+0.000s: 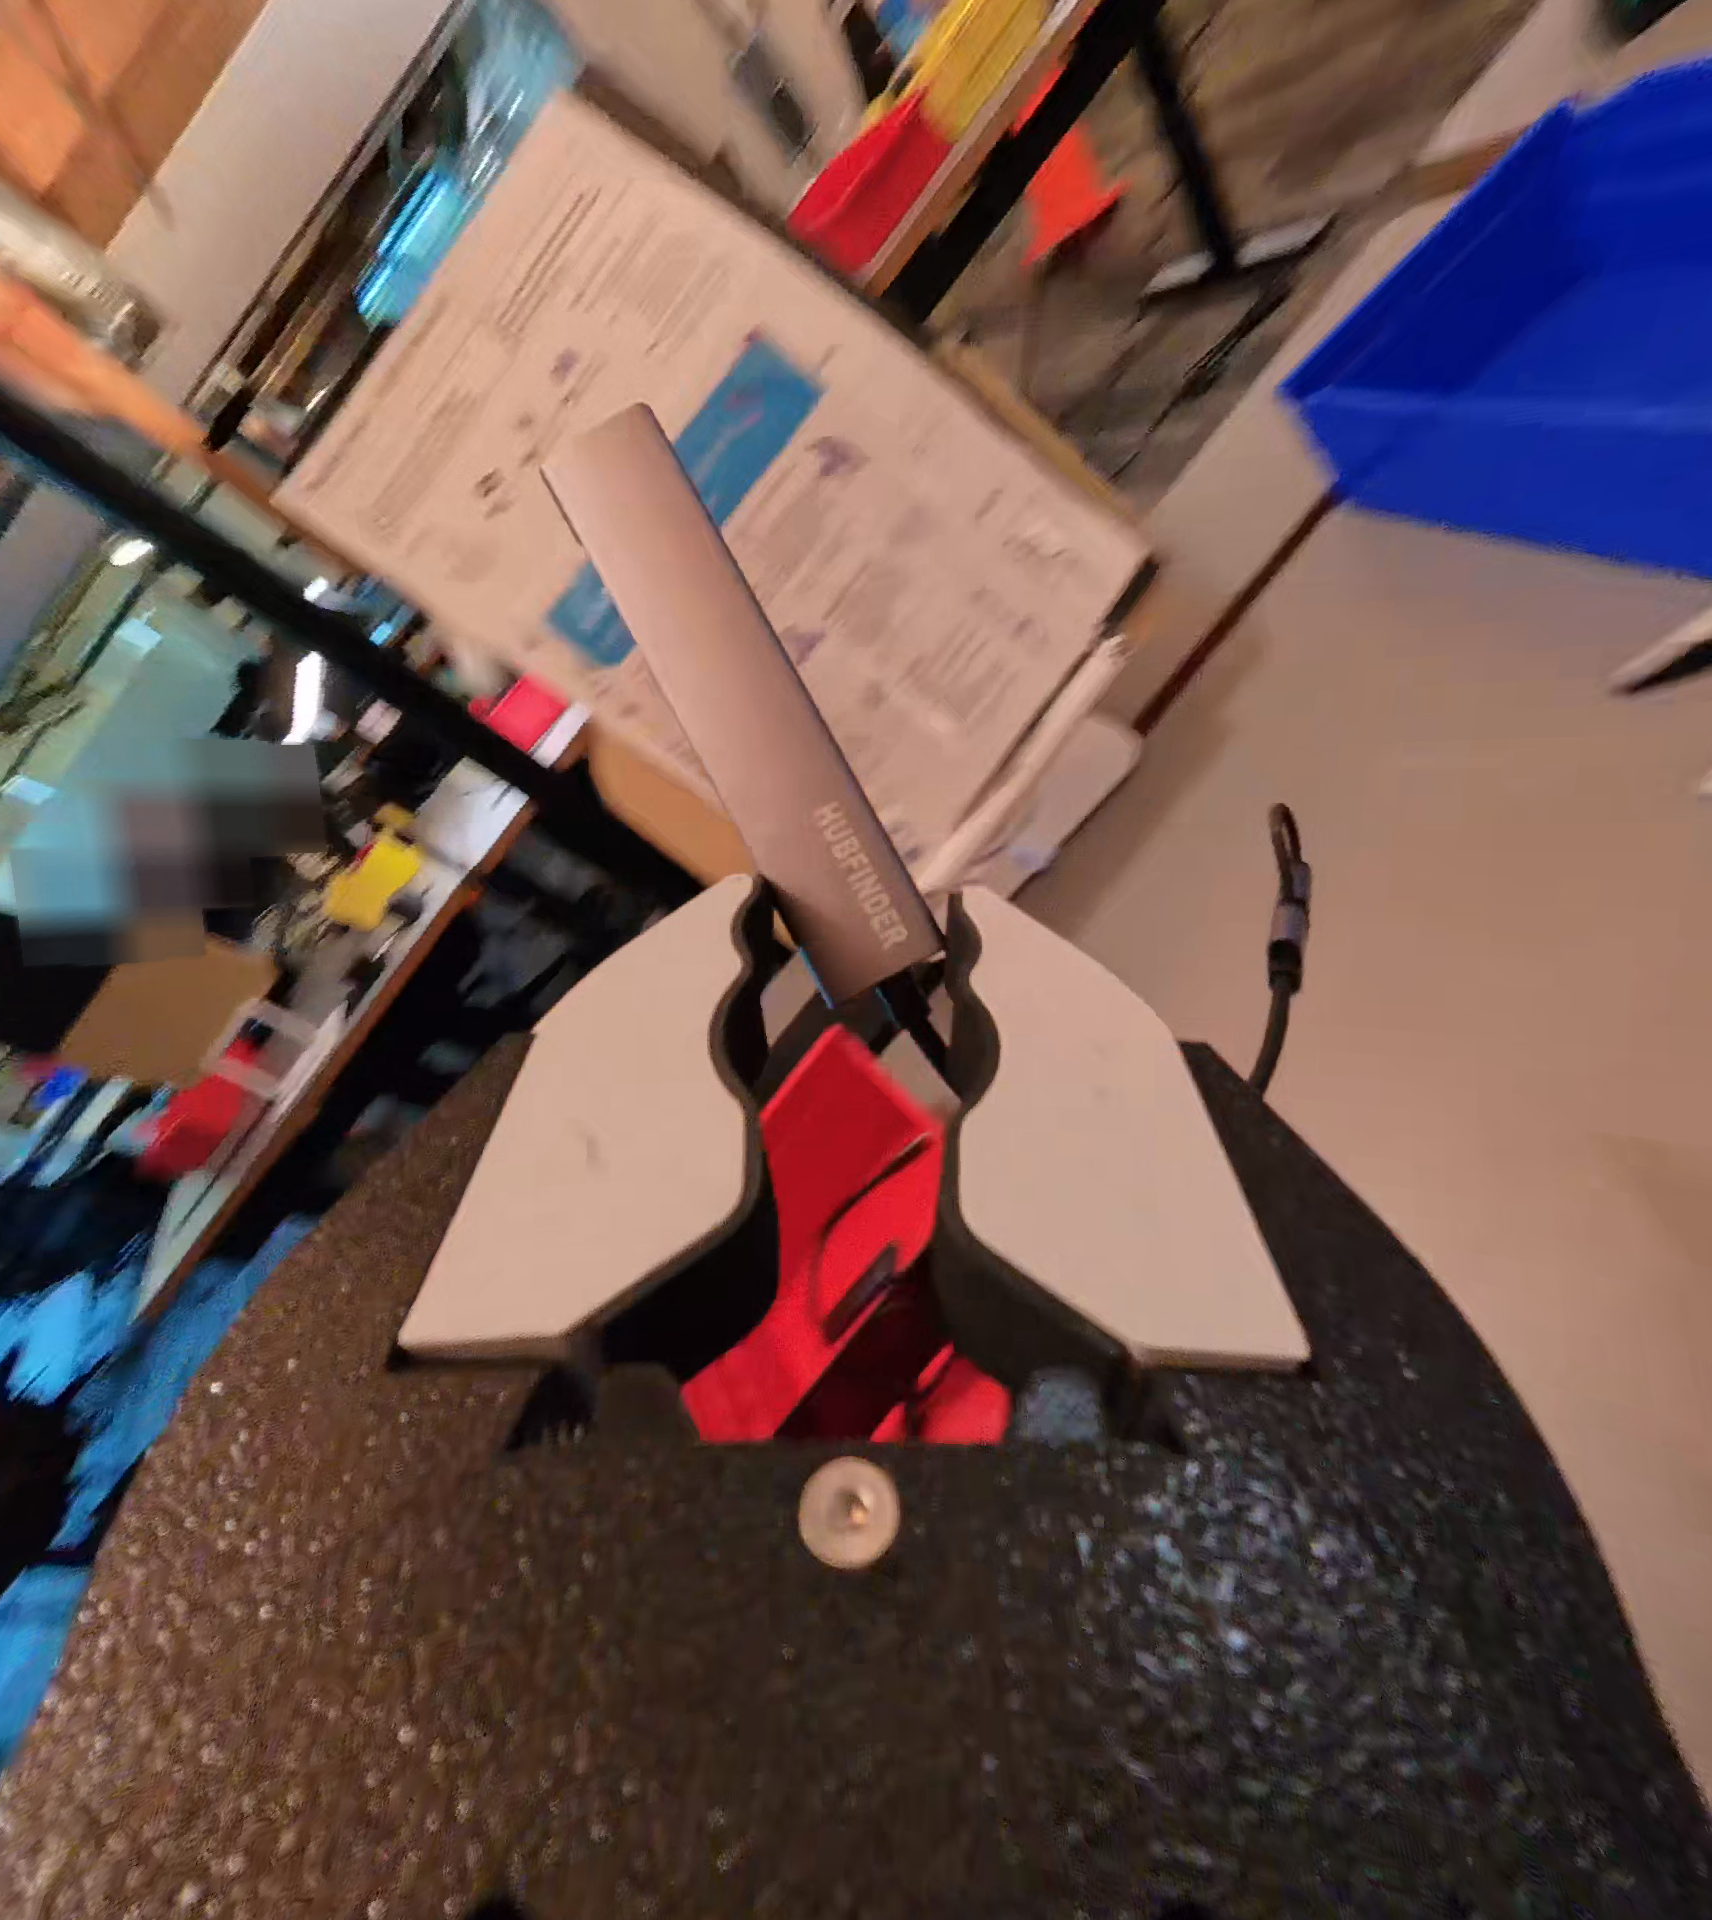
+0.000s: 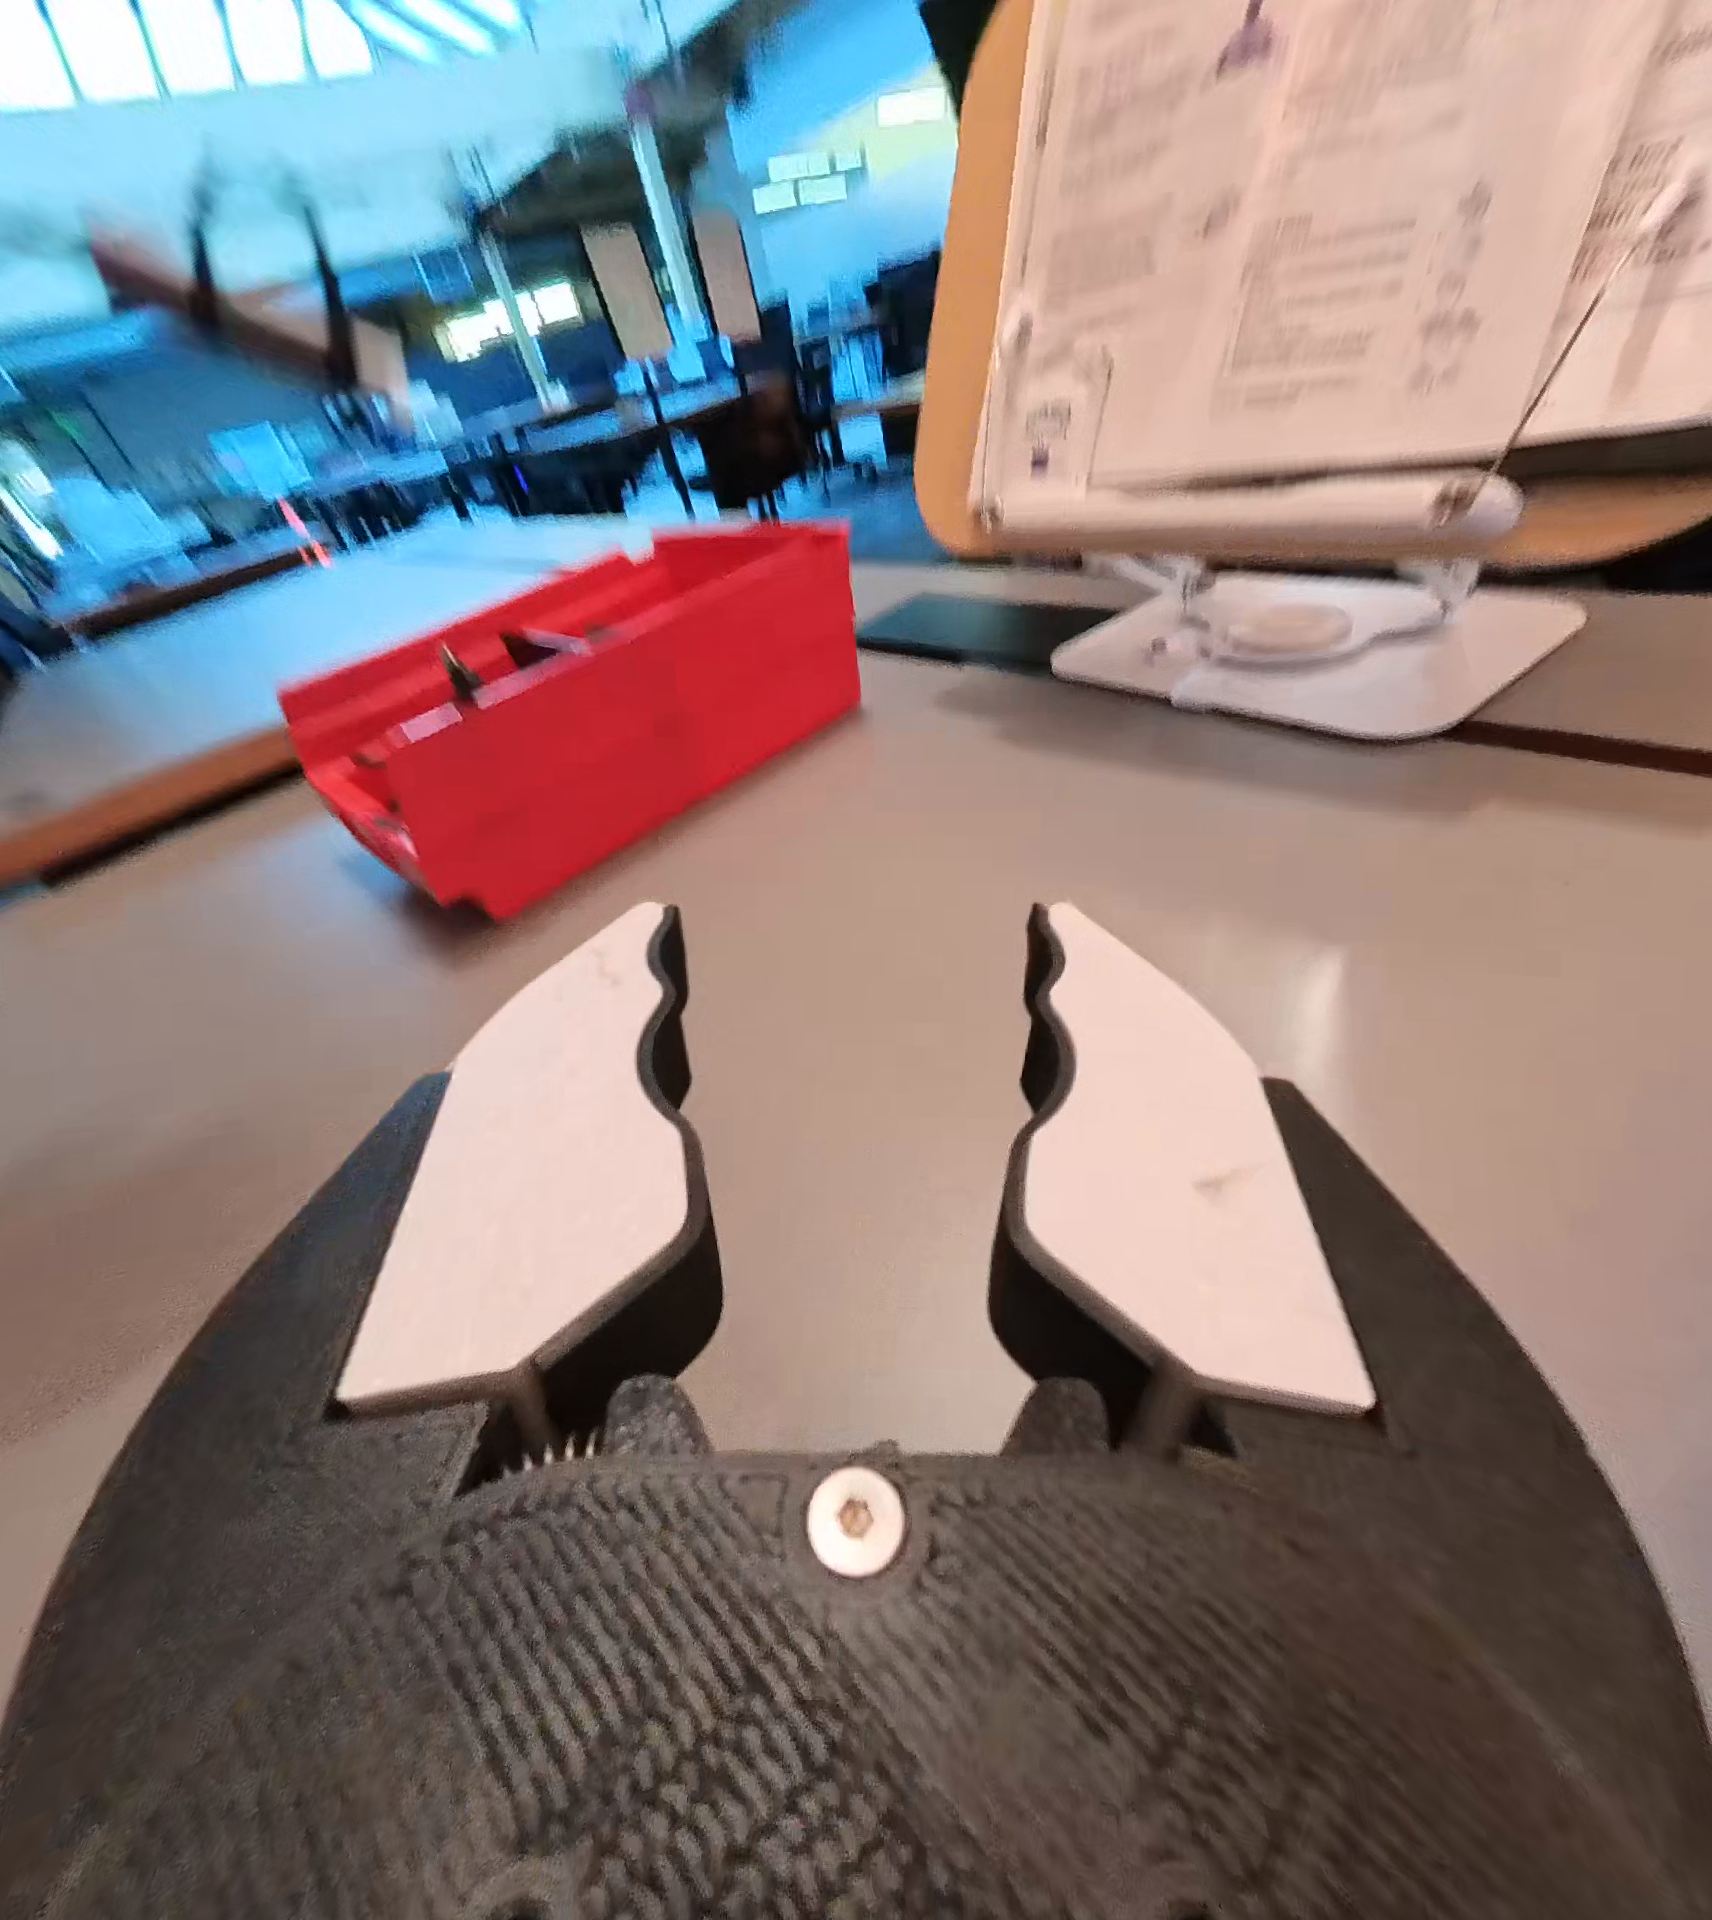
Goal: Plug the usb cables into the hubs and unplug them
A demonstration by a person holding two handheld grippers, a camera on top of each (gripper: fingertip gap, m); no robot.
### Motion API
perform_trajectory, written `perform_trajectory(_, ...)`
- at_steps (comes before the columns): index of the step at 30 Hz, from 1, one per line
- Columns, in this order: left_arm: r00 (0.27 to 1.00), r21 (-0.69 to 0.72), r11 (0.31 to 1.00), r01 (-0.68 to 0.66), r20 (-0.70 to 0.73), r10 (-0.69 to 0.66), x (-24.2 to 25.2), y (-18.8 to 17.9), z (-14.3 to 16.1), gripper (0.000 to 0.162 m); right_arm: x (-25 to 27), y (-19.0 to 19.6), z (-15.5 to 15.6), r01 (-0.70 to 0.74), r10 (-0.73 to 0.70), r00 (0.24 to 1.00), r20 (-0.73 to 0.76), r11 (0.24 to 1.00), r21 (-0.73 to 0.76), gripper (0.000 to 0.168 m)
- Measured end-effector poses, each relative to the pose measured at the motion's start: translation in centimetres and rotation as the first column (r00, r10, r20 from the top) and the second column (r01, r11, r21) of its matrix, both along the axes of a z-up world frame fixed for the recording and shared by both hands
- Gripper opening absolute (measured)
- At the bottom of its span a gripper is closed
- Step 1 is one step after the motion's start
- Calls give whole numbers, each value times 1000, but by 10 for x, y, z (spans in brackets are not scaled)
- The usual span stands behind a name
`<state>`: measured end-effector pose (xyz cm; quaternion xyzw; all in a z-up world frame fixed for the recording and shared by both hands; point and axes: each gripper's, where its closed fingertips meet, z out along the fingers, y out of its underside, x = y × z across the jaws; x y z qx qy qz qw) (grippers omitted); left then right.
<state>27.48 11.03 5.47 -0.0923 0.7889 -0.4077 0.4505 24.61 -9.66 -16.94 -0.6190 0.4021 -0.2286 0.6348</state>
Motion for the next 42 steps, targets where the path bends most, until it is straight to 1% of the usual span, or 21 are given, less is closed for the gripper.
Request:
perform_trajectory(1,998,-24,998,55,-4,-55,-12,-11,-14,31,-4,-3,14,3,-4,1000,28,999,42,63)
perform_trajectory(3,990,-64,989,135,-22,-137,-29,-32,-50,31,-13,-6,36,-4,-4,997,77,995,104,63)
perform_trajectory(5,977,-119,972,202,-49,-209,-43,-52,-89,31,-22,0,49,-49,31,993,113,986,161,64)
perform_trajectory(7,945,-186,934,306,-57,-321,-59,-75,-125,31,-30,16,45,-131,115,989,93,972,193,64)
perform_trajectory(10,919,-298,886,355,-66,-390,-70,-97,-170,31,-40,45,41,-233,221,972,75,937,261,63)
perform_trajectory(12,907,-349,860,371,-64,-417,-75,-103,-195,31,-46,61,42,-292,278,957,89,904,312,57)
perform_trajectory(14,890,-380,832,404,-49,-454,-85,-107,-211,31,-47,74,36,-318,315,947,66,888,333,56)
perform_trajectory(17,884,-345,838,423,-43,-465,-92,-108,-230,31,-47,86,30,-342,345,937,51,879,331,54)
perform_trajectory(18,885,-321,846,425,-48,-463,-93,-108,-235,31,-47,89,29,-346,348,936,56,879,328,49)
perform_trajectory(20,894,-320,855,408,-47,-445,-91,-106,-239,31,-46,91,28,-339,335,940,66,891,302,30)
perform_trajectory(23,906,-321,868,378,-63,-418,-88,-103,-247,31,-45,93,27,-336,326,942,83,901,275,16)
perform_trajectory(24,913,-316,875,367,-57,-403,-87,-102,-248,31,-46,94,28,-337,324,942,91,903,266,15)
perform_trajectory(26,919,-288,887,360,-53,-390,-87,-102,-251,31,-47,98,24,-334,323,943,84,914,231,22)
perform_trajectory(28,940,-232,918,322,-34,-338,-82,-101,-254,31,-46,102,21,-327,318,945,76,924,200,28)
perform_trajectory(30,948,-204,928,311,-5,-319,-82,-101,-253,31,-43,97,22,-294,281,955,96,937,186,12)
perform_trajectory(33,953,-167,939,302,45,-298,-83,-101,-249,31,-46,96,25,-314,291,947,133,929,198,12)
perform_trajectory(36,950,-79,954,288,149,-274,-84,-100,-244,31,-51,96,29,-348,313,930,195,919,185,12)
perform_trajectory(38,935,-15,963,269,242,-257,-86,-100,-238,31,-57,95,35,-392,342,907,247,900,193,11)
perform_trajectory(39,919,16,966,260,304,-252,-88,-100,-232,31,-64,94,40,-436,370,882,292,876,205,11)
perform_trajectory(41,868,41,956,289,410,-280,-100,-104,-219,31,-81,89,52,-526,404,798,448,829,190,11)
perform_trajectory(42,860,34,951,307,418,-293,-105,-107,-215,31,-89,86,56,-548,404,758,512,820,164,10)
